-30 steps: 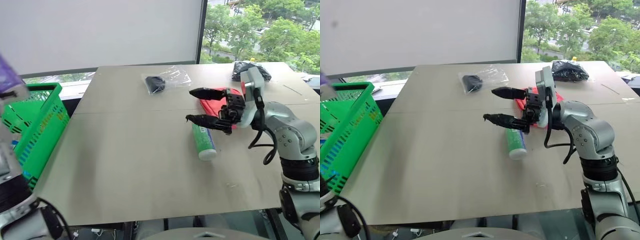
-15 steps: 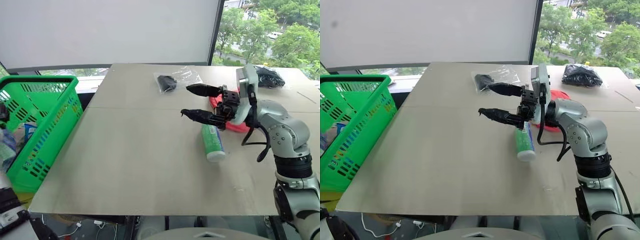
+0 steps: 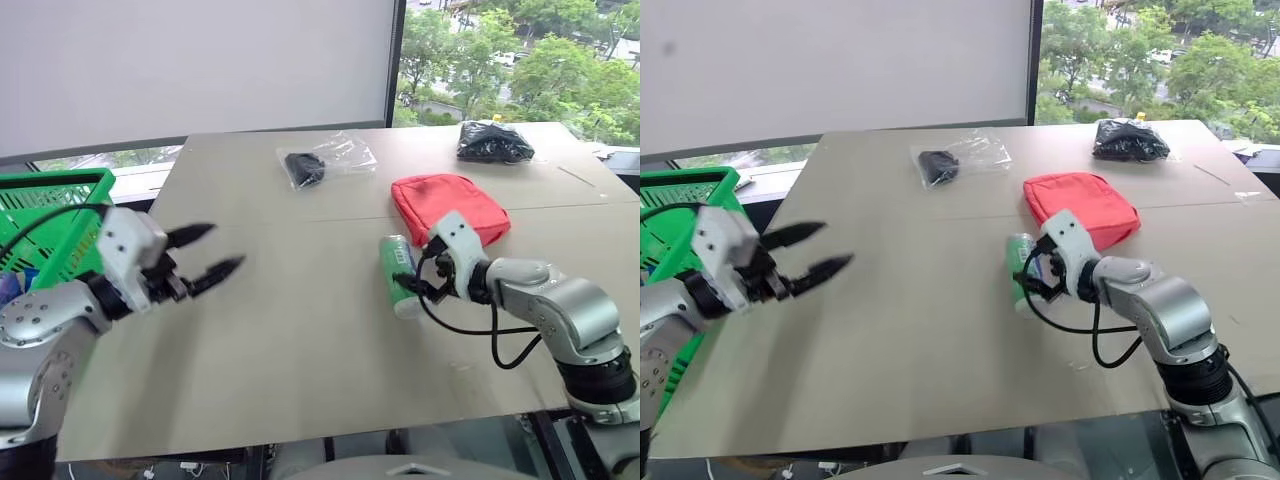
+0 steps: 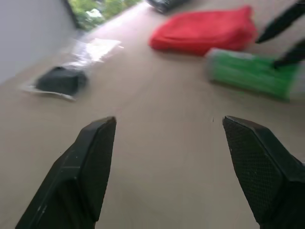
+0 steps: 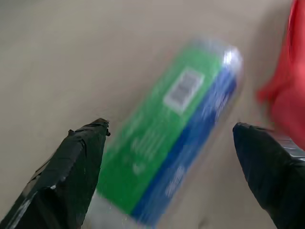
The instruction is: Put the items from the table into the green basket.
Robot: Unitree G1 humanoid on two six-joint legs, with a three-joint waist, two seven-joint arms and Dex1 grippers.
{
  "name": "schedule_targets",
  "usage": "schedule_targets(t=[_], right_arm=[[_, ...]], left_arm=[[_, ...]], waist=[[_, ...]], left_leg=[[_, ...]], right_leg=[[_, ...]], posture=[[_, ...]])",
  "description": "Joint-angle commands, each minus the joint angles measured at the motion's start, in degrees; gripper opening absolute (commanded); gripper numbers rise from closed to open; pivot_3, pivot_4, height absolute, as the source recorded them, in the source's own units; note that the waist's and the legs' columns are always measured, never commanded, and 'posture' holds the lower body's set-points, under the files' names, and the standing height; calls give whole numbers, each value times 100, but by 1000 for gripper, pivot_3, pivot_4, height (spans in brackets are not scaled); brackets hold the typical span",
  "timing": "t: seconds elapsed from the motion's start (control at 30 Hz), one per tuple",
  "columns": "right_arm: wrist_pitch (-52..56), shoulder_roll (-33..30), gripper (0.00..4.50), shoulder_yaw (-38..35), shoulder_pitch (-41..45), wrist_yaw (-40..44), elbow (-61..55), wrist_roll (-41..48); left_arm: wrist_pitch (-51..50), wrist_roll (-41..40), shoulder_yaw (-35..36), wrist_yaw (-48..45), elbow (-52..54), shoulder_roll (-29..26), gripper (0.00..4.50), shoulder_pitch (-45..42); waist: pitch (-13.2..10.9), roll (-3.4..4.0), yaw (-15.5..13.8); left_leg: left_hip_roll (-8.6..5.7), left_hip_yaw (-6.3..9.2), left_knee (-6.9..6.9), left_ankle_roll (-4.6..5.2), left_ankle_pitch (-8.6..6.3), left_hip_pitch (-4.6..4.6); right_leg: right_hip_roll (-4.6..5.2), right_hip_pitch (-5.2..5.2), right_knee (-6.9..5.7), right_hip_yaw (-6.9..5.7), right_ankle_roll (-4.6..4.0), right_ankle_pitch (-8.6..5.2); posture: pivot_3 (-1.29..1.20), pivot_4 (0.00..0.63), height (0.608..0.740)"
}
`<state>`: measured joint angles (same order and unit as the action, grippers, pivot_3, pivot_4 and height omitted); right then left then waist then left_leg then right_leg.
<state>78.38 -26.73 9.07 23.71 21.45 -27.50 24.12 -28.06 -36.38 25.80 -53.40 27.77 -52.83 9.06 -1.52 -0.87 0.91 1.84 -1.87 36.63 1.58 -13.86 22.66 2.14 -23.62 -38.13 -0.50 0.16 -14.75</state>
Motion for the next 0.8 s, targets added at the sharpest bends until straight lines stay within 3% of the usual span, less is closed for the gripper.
schedule_targets(t=[0.03,0.17,0.4,0.47,0.6,0.73,0.8], right_arm=[[640,222,4500,-37,68,-223,-114,25],[1086,596,4500,-128,-9,-287,-11,101],[1160,709,4500,-41,186,-366,507,7],[1053,587,3971,115,202,-368,533,-43],[1000,567,2465,141,264,-355,544,-35],[284,760,2303,31,297,-317,500,-63],[-800,808,2302,106,294,7,403,-96]], left_arm=[[-223,-281,165,-420,268,-192,3661,262],[-285,-324,244,-728,501,-308,3661,618],[-504,-617,663,-1213,904,-418,3661,1041],[-663,-859,810,-1178,1156,-419,3713,1055],[-764,-1018,816,-1003,1460,-312,3713,1085],[-801,-1056,576,-388,1444,3,3713,766],[-975,-1255,215,495,1323,573,3713,302]], waist=[[9,19,-10],[11,16,-30],[11,17,-20],[11,17,-26],[11,17,-35],[9,20,-30],[1,32,-32]], left_leg=[[2,-2,6,0,0,0],[21,-4,17,2,0,-2],[34,-12,24,1,-1,-2],[35,-11,24,1,-1,-4],[38,-9,24,2,-1,-6],[37,-12,24,1,-1,-9],[36,-11,29,2,-1,-7]], right_leg=[[-7,3,0,1,1,0],[-78,12,3,2,22,9],[-104,11,3,14,23,10],[-110,11,3,14,23,10],[-113,12,3,16,22,10],[-119,12,2,19,22,11],[-122,11,0,20,23,12]], posture=[[41,0,740],[56,0,740],[83,0,740],[84,0,740],[82,0,740],[65,0,740],[60,0,740]])
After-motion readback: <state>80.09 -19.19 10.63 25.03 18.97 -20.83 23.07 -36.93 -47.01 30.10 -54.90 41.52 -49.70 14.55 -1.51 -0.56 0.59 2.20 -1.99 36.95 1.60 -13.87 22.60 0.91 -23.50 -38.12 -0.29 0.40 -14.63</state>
